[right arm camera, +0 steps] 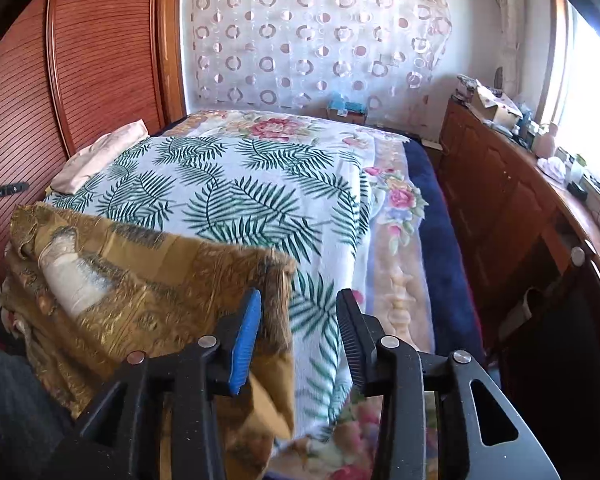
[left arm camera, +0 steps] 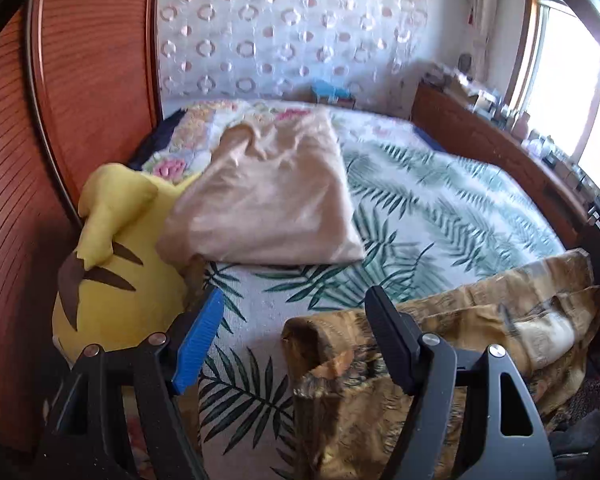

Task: Fold small clothes
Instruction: 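Lift the golden shirt with both grippers, raising it off the bed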

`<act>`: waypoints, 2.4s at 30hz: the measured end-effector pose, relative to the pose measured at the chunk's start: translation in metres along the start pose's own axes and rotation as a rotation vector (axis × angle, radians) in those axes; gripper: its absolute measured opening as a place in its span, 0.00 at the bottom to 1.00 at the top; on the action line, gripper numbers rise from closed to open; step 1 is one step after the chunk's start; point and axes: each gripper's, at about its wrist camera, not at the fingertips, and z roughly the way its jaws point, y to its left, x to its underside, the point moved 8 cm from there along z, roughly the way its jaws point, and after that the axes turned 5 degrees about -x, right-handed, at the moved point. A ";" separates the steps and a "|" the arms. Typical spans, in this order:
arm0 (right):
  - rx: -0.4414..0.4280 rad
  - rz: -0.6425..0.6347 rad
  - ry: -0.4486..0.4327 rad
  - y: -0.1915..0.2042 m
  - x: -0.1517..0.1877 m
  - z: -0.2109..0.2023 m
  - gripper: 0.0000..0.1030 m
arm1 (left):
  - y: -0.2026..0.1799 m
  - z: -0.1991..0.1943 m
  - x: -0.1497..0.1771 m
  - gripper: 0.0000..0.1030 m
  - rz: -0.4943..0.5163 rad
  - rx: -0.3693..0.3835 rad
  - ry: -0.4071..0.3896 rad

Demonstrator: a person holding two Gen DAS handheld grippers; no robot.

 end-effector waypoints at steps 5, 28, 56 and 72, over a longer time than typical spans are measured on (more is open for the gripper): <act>-0.031 0.007 0.018 0.001 -0.007 0.037 0.44 | -0.004 0.022 0.005 0.72 0.058 -0.032 0.070; -0.166 0.067 0.145 -0.013 0.008 0.109 0.49 | -0.020 0.040 0.032 0.35 0.050 0.053 0.162; -0.111 -0.118 -0.414 0.020 -0.109 -0.158 0.09 | -0.041 -0.238 -0.128 0.03 0.007 0.043 -0.557; -0.065 -0.158 -0.519 0.029 -0.158 -0.168 0.09 | -0.025 -0.246 -0.185 0.03 -0.017 -0.012 -0.650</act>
